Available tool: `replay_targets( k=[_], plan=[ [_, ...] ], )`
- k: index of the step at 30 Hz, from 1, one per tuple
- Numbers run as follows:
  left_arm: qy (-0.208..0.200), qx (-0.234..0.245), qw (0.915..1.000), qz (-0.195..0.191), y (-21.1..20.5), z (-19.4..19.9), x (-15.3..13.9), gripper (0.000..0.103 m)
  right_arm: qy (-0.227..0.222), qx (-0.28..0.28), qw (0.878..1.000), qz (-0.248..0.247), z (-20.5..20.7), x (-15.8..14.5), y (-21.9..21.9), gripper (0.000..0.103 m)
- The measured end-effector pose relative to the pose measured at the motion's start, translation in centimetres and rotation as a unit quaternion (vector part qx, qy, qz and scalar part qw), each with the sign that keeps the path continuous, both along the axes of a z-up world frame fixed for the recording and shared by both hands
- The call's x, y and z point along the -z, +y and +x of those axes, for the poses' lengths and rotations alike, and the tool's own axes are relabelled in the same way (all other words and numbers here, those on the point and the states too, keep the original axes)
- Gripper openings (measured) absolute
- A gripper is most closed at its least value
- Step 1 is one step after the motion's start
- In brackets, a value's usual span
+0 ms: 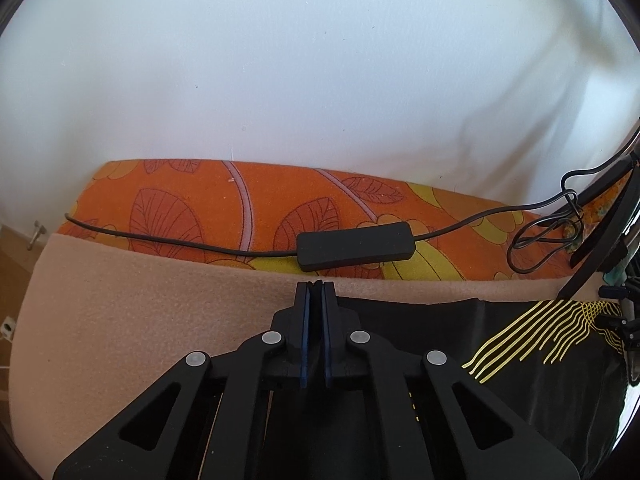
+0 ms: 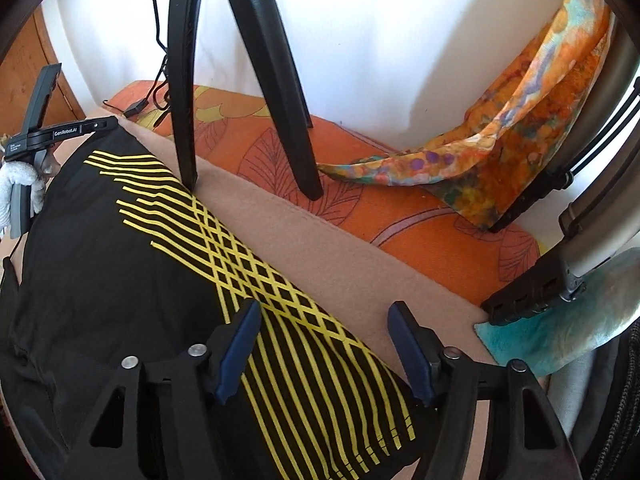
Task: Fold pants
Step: 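Close the left gripper on the waistband while the right gripper grasps the striped leg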
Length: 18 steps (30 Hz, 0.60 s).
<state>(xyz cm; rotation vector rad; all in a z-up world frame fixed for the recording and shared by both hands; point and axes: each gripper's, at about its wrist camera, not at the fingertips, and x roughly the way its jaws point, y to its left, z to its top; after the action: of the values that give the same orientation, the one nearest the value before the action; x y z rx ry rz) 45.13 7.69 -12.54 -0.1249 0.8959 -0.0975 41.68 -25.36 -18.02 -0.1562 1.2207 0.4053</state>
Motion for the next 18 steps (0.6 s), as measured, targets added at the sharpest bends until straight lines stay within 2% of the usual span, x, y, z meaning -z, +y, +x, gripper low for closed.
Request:
replay_targets(
  k=[2, 4, 5, 6, 7, 10, 18],
  plan=[
    [-0.009, 0.001, 0.9999, -0.010, 0.0, -0.7, -0.5, 0.003, 0.003, -0.006, 1.000, 0.010, -0.5, -0.1, 0.3, 0.045],
    [-0.015, 0.003, 0.9998, -0.015, 0.2, -1.1, -1.0, 0.003, -0.001, -0.010, 1.000, -0.001, -0.9, -0.3, 0.6, 0.028],
    [-0.019, 0.003, 0.9997, -0.017, 0.3, -1.4, -1.3, 0.003, -0.004, -0.011, 1.000, -0.010, -1.1, -0.4, 0.8, 0.024],
    [-0.024, 0.002, 0.9995, -0.020, 0.5, -1.6, -1.6, 0.003, -0.006, -0.010, 1.000, -0.015, -1.3, -0.6, 0.9, 0.012],
    [-0.027, 0.000, 0.9994, -0.022, 0.7, -1.9, -1.9, 0.003, -0.005, -0.008, 1.000, -0.010, -1.5, -1.0, 0.9, 0.006],
    [-0.038, -0.001, 0.9988, -0.030, 1.2, -2.4, -3.0, 0.003, -0.019, -0.009, 1.000, -0.004, -2.2, -2.4, 1.0, 0.002],
    [-0.069, 0.001, 0.9969, -0.038, 3.0, -5.8, -6.4, 0.003, -0.073, -0.003, 0.997, -0.001, -4.7, -8.2, 0.8, 0.000]
  ],
)
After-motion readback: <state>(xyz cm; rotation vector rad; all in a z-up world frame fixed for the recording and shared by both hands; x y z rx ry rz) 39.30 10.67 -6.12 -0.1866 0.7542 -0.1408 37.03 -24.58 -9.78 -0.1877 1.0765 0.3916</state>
